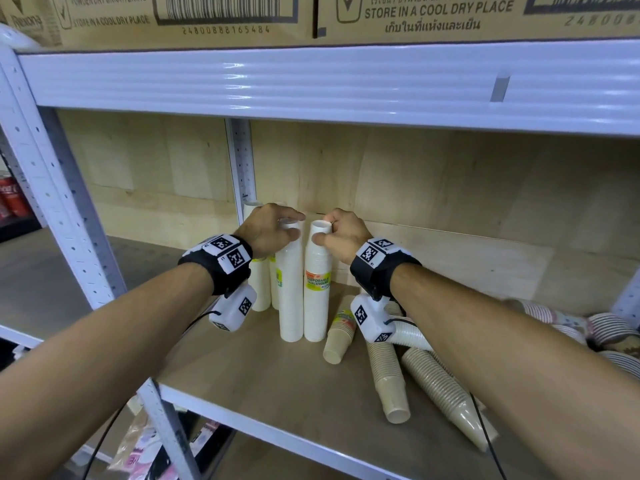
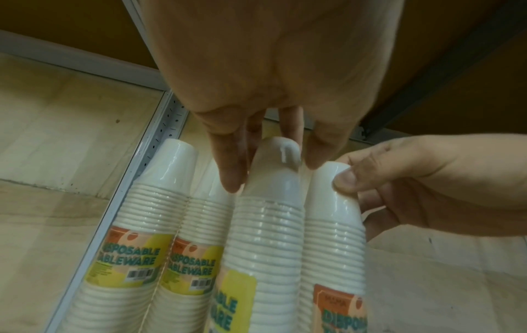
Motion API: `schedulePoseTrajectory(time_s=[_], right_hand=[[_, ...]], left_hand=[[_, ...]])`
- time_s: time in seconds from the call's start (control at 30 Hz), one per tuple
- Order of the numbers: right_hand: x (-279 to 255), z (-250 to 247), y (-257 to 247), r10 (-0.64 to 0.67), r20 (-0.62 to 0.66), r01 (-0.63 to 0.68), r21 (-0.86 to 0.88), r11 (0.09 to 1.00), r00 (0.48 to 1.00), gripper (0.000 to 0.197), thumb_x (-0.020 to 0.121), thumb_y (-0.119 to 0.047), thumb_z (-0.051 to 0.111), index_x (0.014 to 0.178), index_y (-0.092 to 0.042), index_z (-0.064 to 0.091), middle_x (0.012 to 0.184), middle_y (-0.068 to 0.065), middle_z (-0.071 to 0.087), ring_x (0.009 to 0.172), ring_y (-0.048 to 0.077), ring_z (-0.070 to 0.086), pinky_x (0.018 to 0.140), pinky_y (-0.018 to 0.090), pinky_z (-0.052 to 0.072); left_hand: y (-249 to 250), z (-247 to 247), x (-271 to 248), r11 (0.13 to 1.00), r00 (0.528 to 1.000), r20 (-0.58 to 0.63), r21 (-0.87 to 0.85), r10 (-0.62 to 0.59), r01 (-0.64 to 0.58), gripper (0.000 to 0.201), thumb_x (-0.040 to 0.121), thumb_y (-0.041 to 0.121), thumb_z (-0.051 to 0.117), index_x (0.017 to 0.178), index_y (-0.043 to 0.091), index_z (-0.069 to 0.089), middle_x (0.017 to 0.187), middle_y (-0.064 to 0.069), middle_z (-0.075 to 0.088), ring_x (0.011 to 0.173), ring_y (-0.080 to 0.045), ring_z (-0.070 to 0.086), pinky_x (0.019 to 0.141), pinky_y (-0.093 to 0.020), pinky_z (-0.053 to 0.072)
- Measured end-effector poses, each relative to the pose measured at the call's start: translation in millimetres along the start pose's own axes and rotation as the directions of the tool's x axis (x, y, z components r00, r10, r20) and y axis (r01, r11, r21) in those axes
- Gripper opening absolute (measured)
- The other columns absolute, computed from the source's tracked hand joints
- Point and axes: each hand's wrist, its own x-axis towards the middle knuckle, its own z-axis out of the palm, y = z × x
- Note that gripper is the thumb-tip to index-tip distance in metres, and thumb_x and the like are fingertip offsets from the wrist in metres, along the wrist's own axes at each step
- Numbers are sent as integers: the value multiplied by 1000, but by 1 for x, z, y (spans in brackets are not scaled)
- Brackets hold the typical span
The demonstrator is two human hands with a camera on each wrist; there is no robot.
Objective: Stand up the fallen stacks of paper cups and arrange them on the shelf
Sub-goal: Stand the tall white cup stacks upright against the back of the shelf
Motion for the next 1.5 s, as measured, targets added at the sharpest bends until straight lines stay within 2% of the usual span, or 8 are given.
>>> schedulePoseTrajectory(time_s=[0.1,0.27,0.43,0.63,0.8,0.97,1.23,1.5], right_hand=[[0,0,2,3,-1,-3,8,1000,1000,23,77,-21,73,95,-20,58,93,4,66,85,22,62,69,27,46],[1,0,3,15,-2,-15,24,1000,1000,24,77,-21,73,97,-18,59,95,6,67,87,23,63,71,29,49],[1,0,3,13,-7,-13,34,999,1000,25,77,-21,73,97,-19,59,96,5,67,87,22,62,69,26,45],[2,2,3,16,-7,-16,28,999,1000,27,76,-23,74,99,-18,60,96,5,68,89,23,64,74,31,51],[1,1,4,18,-7,-18,22,1000,1000,27,76,-24,74,99,-21,59,95,3,68,88,21,64,74,30,51],[-1,-2,0,8,12,-7,-8,1000,1000,26,77,-23,74,97,-20,57,92,2,65,83,19,61,64,26,43],[0,-5,-25,-28,97,45,-178,983,995,27,77,-23,69,99,-18,54,96,2,60,86,21,59,66,29,46],[6,8,-56,-69,107,87,-173,981,992,27,76,-25,71,97,-17,55,97,2,61,86,20,59,69,31,50]], left_hand=[[0,-1,2,1000,999,41,10,16,-16,44,90,6,57,132,17,61,139,1,56,128,-11,51,90,-17,39],[-1,-2,2,997,999,7,69,45,-45,31,90,18,63,121,23,65,132,1,61,116,-14,56,85,-22,42],[0,0,-1,999,999,37,37,8,-9,41,85,12,62,125,22,61,135,-2,57,122,-18,54,87,-26,46],[2,-3,0,997,999,29,76,-28,26,35,88,23,67,122,22,57,124,-5,59,100,-20,58,77,-31,51],[0,0,-2,999,995,85,-19,-45,47,47,88,11,63,133,19,52,136,-3,51,127,-17,48,93,-31,48],[-1,-3,1,998,995,77,13,-60,60,39,88,21,69,124,19,55,127,-2,55,102,-18,56,72,-26,47],[5,-24,7,988,981,173,141,-90,66,40,85,22,72,122,18,58,117,-3,56,100,-21,57,75,-31,50],[-9,-56,8,970,961,208,200,-182,140,42,82,20,76,121,17,61,119,-4,55,106,-25,58,85,-40,56]])
